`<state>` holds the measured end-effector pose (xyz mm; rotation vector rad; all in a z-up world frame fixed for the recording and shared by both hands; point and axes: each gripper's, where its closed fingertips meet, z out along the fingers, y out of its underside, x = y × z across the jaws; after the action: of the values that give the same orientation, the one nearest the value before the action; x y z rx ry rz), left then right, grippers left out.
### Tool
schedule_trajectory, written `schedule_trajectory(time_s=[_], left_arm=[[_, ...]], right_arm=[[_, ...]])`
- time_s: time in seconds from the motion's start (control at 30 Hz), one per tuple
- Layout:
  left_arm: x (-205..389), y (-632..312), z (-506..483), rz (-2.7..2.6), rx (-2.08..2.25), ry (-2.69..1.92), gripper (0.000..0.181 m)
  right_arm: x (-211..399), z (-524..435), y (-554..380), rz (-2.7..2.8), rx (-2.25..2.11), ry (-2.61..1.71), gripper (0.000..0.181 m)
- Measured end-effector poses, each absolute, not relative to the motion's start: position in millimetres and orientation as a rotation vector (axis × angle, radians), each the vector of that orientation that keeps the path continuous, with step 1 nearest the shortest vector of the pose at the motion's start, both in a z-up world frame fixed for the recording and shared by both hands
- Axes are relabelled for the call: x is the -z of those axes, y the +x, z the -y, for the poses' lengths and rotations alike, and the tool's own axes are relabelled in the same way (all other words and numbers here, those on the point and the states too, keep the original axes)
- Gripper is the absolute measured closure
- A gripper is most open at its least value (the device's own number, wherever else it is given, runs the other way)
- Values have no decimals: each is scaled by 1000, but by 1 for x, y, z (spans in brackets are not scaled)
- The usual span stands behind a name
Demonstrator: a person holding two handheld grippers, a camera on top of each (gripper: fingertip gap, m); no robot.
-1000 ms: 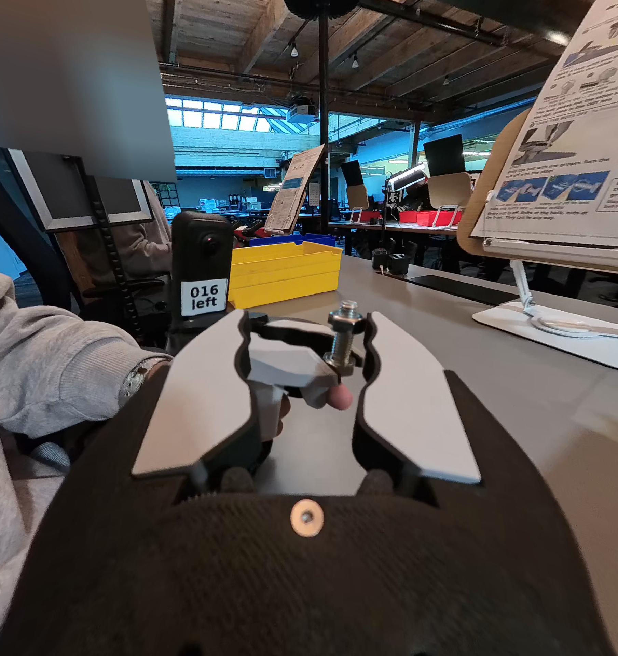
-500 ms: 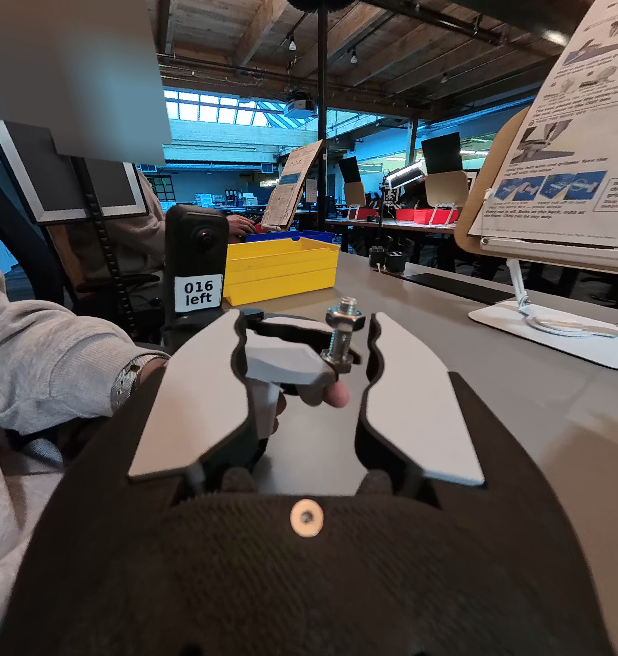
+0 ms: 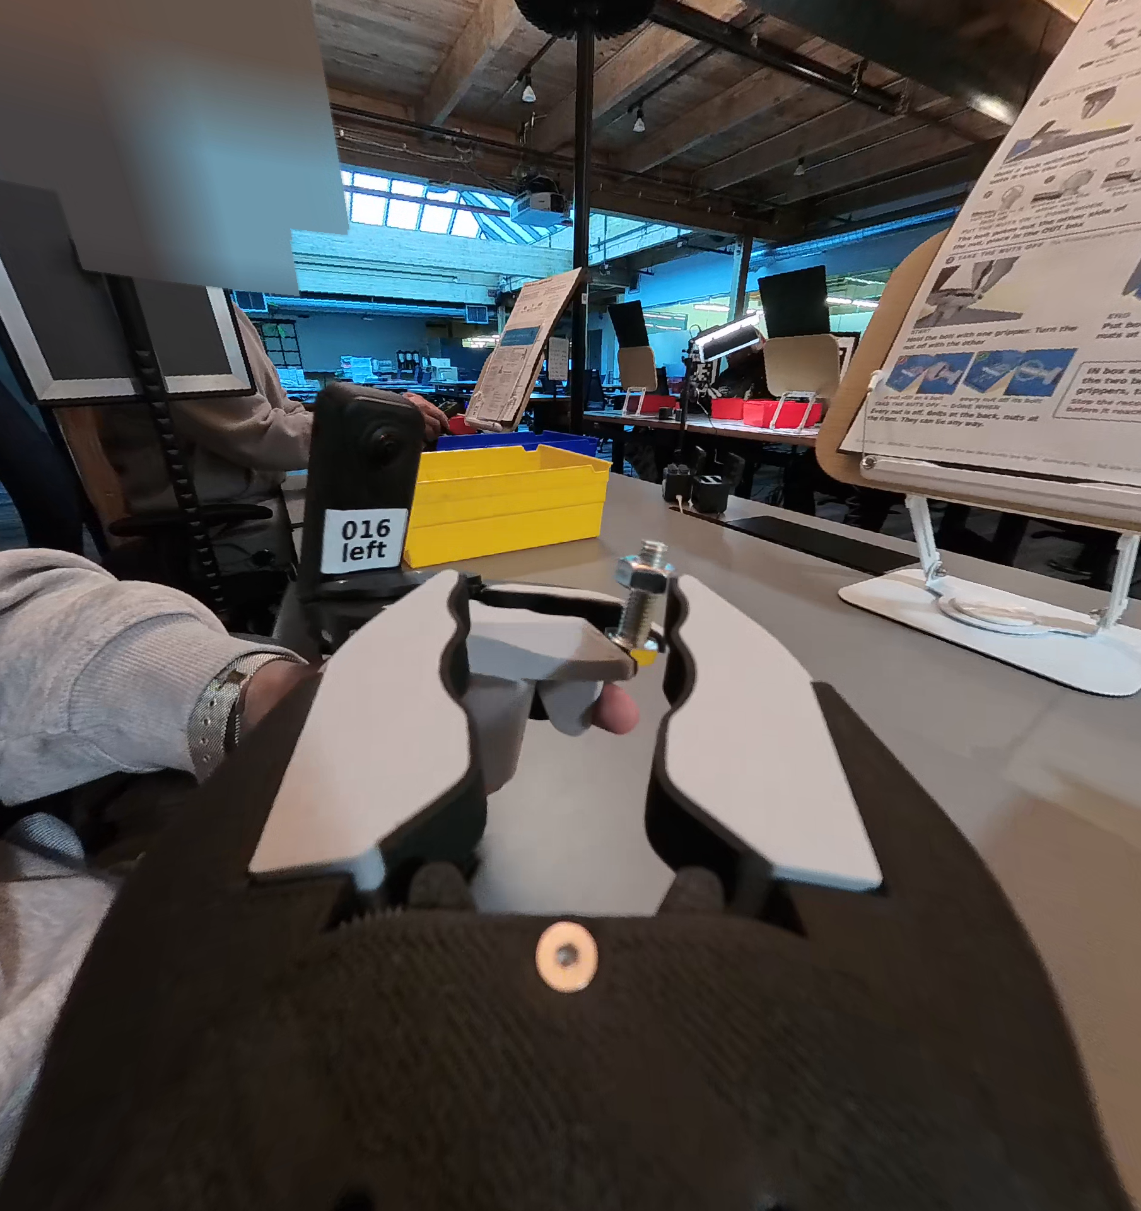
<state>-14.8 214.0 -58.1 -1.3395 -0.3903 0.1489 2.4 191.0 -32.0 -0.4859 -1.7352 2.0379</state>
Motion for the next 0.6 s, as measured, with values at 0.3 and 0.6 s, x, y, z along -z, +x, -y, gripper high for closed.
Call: schedule_trajectory(time_s=[0.3,0.6], left_arm=[[59,-14,-215,393,-144,-1345,163],[60,-12,-217,375,-152,-1359,163]], right_arm=[[32,-189,3,1734,-2050,-488,121],[35,-188,2,1748,-2039,-493,117]])
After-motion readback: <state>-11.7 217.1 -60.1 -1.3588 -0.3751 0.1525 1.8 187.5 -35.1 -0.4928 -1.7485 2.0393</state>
